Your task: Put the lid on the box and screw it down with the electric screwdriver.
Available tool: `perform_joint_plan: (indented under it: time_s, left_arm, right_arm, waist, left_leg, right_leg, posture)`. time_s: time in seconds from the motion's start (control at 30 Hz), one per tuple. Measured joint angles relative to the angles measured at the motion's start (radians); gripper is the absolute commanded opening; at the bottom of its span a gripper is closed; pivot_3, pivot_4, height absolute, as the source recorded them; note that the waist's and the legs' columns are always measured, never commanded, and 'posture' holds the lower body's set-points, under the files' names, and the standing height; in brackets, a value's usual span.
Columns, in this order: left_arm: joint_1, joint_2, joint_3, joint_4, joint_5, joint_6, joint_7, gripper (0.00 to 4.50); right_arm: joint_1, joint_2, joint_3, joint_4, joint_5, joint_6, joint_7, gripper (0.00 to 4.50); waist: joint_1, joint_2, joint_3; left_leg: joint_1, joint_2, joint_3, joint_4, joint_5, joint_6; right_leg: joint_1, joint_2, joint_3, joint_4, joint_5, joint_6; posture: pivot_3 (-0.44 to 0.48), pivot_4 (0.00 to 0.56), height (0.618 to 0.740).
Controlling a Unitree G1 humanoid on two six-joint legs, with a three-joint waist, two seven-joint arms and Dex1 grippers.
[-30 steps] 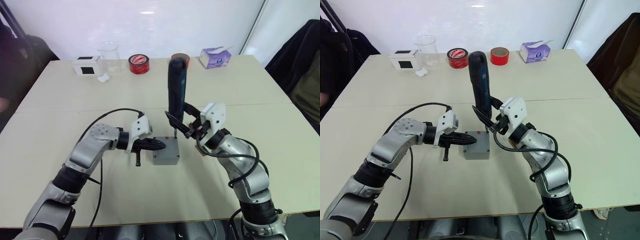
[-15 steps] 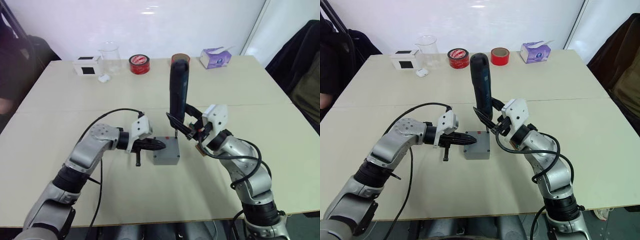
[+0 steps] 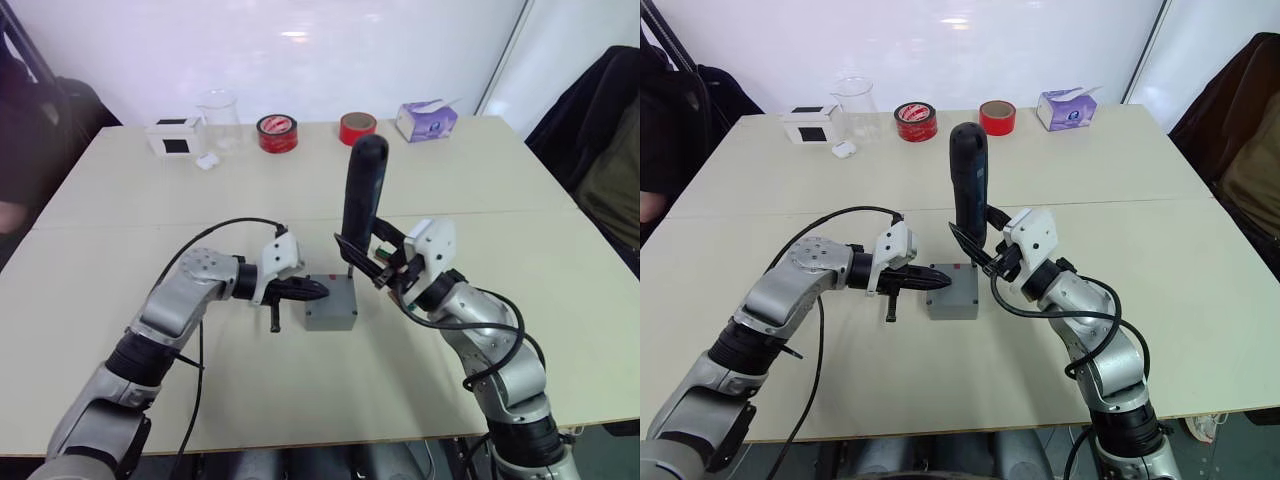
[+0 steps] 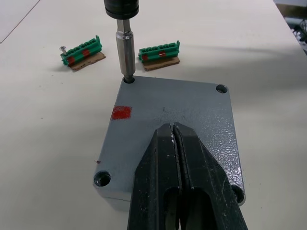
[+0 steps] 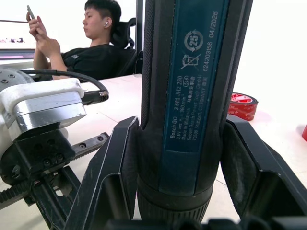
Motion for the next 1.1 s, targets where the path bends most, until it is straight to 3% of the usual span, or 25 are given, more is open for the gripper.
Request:
perform_joint_plan:
  time_s: [0.33,1.1]
  left_arm:
    - [0.003,0.0,-0.005,0.0,0.02,-0.002,0.0,0.0]
    - [0.017,0.014,-0.028,-0.007,0.053,-0.046,-0.008,0.0]
  right_arm:
    - [-0.02,-0.003,0.001,-0.001,-0.008,0.084,-0.06,1.87]
    - [-0.058,0.004,-0.025,0.0,0.022,0.153,-0.077,1.87]
  waist:
    - [0.002,-0.008,-0.008]
    - [0.002,-0.01,-0.019]
  left_leg:
    - [0.013,0.0,0.0,-0.002,-0.001,0.002]
    - [0.012,0.001,-0.001,-0.003,-0.002,0.003]
  right_leg:
    - [0.013,-0.001,0.0,-0.002,-0.003,-0.005]
    - [0.013,-0.005,0.0,-0.004,-0.005,-0.009]
  posture:
    - [0.0,0.15,0.74]
    - [0.0,0.15,0.74]
